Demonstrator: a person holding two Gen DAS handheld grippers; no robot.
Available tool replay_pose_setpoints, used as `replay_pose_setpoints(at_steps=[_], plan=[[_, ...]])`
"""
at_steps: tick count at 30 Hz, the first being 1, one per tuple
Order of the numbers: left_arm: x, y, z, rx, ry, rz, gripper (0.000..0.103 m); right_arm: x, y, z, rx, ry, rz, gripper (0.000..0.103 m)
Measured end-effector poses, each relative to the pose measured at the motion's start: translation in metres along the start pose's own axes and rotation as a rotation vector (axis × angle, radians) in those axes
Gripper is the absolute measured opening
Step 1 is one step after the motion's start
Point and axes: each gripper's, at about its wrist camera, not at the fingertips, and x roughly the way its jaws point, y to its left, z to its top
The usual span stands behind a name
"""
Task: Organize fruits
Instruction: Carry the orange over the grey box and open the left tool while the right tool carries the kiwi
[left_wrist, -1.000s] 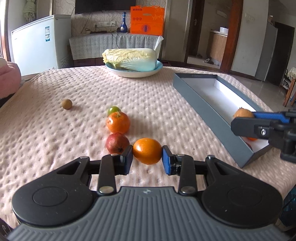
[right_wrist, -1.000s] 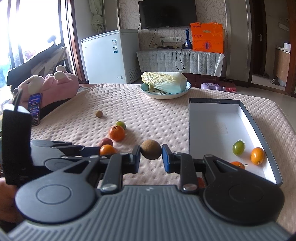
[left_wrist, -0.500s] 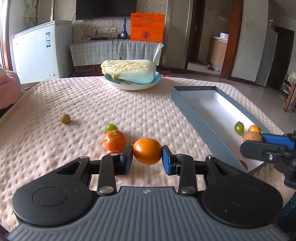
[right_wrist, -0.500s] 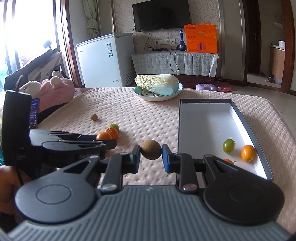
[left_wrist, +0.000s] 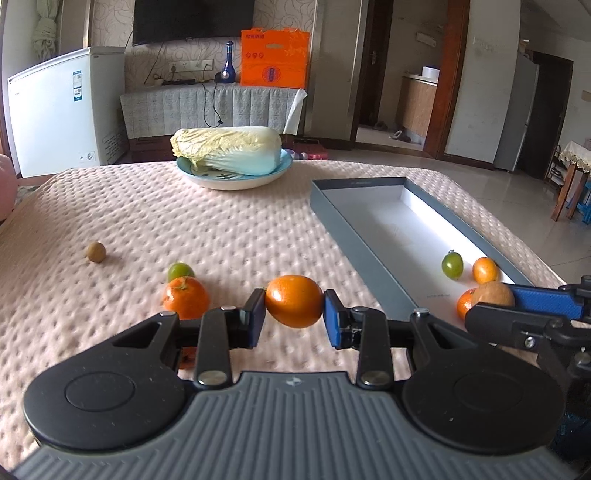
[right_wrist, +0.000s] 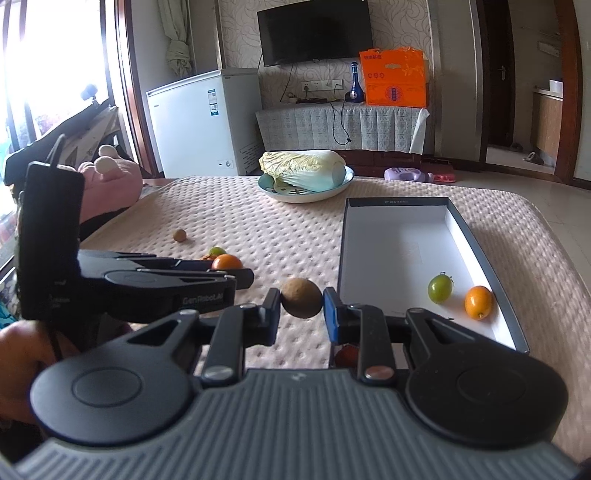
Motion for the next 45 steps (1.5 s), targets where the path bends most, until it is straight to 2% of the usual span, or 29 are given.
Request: replay_pose_setpoints(at_steps=[11, 18, 28, 45], plan=[[0.013, -0.015, 0.006, 0.022, -0.014, -0.021, 0.039, -0.011, -0.018, -0.005, 0.022, 0.001, -0.042, 0.028], [0.031, -0.020, 0.016, -0.004, -0.012, -0.036, 0.039, -0.013, -0.025, -0.008, 0.024, 0.009, -0.050, 0.028], [0.049, -0.036, 0.021, 0.050, -0.014, -0.052, 0.039, -0.013, -0.027, -0.006, 0.022, 0.013, -0.042, 0.028], [0.050, -0.049, 0.028, 0.074, -0.039, -0.074, 0.039, -0.018, -0.032, -0.008, 0.031, 0.006, -0.056, 0.028]])
